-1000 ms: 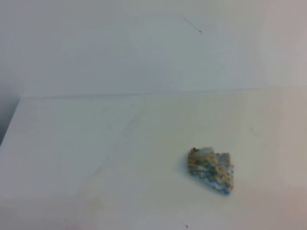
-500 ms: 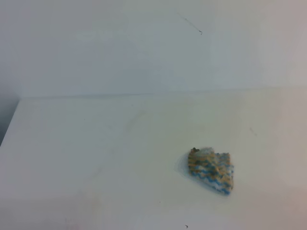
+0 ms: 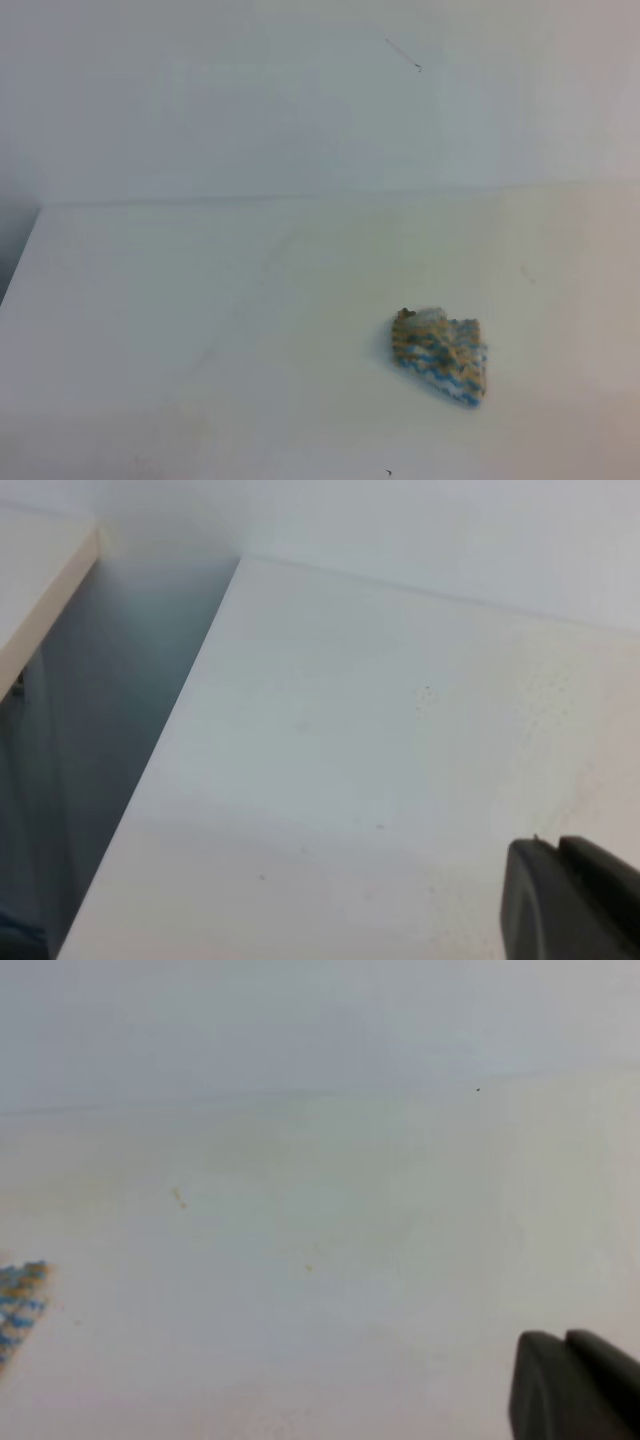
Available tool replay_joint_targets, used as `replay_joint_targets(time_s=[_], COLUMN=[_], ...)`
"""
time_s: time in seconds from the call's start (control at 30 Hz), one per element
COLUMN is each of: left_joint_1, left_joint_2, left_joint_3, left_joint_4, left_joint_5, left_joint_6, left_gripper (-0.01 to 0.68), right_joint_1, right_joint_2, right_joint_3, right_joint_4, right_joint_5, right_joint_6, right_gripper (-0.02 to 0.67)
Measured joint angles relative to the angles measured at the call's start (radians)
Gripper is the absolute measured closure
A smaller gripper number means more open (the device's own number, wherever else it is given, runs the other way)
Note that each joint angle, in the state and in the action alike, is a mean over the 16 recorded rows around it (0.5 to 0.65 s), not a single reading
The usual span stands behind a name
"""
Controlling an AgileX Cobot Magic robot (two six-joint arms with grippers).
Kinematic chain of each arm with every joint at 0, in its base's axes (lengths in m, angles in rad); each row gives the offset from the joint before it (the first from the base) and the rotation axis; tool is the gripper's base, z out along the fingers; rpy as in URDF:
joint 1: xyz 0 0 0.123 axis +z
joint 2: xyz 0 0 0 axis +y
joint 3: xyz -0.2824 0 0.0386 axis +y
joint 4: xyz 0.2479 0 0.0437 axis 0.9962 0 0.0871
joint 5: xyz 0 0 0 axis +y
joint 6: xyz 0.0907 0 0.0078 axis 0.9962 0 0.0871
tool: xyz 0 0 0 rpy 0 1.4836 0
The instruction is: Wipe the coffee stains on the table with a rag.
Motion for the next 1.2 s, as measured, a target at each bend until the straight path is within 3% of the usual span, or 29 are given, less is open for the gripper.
replay_joint_targets(time_s=[1.2], left_joint_1=[0.026], left_joint_2=[0.005], left_joint_3=[-0.005], left_joint_4=[0.0], left_joint_5=[0.002], left_joint_6=[0.0], left_gripper=[0.672], right_joint_1=[0.0], right_joint_2=[0.0], right_joint_3=[0.0], right_joint_4=[0.0], right_joint_5=[0.0], right_joint_6=[0.0], right_gripper=[0.652])
